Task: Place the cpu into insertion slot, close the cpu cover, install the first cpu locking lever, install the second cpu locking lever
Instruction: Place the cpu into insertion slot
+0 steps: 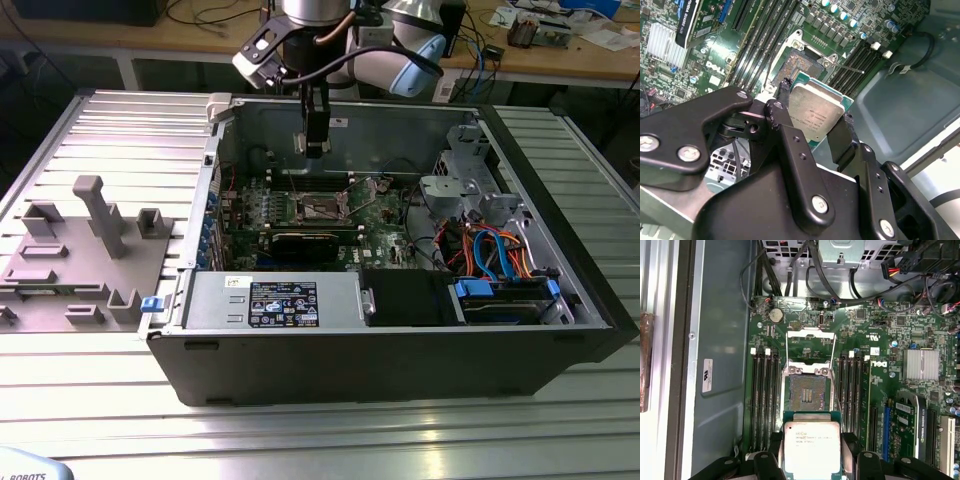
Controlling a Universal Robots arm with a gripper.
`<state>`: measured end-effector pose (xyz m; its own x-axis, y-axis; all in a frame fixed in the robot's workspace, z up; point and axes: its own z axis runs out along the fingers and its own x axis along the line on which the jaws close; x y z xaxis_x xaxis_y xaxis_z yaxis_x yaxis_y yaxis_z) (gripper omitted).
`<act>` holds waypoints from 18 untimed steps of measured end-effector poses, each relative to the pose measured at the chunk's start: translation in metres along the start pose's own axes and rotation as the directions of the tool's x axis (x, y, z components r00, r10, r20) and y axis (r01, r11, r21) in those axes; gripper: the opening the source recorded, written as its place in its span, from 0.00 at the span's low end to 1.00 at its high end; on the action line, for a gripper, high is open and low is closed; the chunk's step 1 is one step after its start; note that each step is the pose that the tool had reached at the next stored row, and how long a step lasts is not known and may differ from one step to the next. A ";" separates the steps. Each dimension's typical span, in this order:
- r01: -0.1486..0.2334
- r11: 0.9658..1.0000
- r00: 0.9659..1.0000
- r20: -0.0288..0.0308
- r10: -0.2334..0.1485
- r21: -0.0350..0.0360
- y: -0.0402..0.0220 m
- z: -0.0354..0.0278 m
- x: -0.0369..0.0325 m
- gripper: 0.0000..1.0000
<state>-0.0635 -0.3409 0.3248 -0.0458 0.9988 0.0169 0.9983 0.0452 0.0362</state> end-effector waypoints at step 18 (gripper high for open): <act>0.000 1.000 1.000 0.000 0.000 0.000 -0.0001 0.0035 0.0000 0.55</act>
<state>-0.0635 -0.3408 0.3213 -0.0458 0.9988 0.0169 0.9983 0.0452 0.0362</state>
